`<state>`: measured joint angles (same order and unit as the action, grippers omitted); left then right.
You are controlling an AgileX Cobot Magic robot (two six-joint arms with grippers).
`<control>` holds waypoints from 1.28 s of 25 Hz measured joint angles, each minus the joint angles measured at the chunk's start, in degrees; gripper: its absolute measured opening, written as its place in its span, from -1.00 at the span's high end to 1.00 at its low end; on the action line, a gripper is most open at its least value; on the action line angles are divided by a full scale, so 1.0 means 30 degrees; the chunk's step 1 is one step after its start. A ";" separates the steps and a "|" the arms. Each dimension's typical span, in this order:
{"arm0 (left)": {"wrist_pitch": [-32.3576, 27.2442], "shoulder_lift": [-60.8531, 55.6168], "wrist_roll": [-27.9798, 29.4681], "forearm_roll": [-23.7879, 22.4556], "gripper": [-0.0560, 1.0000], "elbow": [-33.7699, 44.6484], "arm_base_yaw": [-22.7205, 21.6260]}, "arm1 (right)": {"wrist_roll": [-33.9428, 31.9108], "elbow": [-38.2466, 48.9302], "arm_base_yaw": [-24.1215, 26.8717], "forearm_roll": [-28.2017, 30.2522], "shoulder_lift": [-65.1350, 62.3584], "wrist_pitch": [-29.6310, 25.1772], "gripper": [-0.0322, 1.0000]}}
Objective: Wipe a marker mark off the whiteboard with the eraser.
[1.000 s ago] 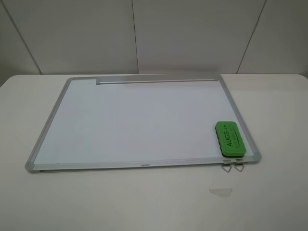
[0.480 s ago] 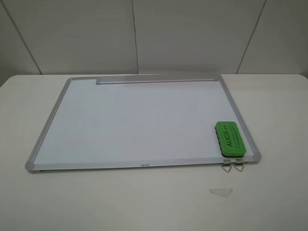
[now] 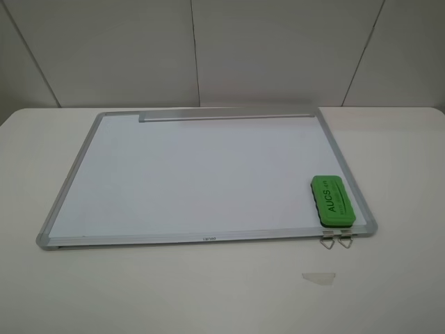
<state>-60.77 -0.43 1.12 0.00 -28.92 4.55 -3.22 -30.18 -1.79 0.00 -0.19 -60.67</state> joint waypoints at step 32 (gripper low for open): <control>0.0000 0.0000 0.0000 0.0100 -0.39 0.0000 0.0000 | 0.0000 0.0000 0.0000 0.0000 0.0000 0.0000 -0.66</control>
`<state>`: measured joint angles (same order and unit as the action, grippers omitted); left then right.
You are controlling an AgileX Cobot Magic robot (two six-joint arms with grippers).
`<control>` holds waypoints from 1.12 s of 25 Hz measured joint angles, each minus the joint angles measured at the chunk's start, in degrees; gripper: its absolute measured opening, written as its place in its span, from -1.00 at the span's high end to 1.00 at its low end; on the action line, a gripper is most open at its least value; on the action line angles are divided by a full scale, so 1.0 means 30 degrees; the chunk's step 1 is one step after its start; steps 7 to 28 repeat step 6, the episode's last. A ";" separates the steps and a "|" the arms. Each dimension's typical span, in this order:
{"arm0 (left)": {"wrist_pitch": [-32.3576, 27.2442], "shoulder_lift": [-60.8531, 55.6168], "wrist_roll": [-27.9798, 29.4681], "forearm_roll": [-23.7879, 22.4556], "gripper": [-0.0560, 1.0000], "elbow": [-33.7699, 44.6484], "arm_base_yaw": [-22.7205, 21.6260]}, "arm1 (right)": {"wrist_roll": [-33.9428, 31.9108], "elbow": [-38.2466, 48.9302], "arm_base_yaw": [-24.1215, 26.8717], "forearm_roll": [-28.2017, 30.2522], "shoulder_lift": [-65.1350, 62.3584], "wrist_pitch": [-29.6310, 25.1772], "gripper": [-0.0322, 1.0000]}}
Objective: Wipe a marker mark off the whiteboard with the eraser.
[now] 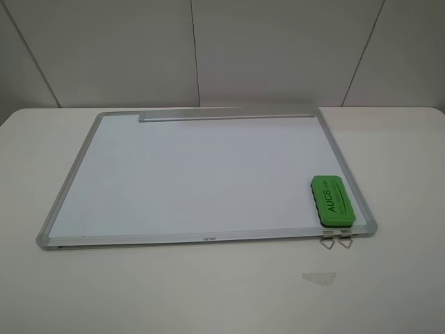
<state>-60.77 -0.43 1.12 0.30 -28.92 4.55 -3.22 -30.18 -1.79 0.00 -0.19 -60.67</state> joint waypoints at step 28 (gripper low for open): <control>0.0000 0.0000 0.0000 0.0000 -0.39 0.0000 0.0000 | 0.0000 0.0000 0.0000 0.0000 0.0000 0.0000 -0.66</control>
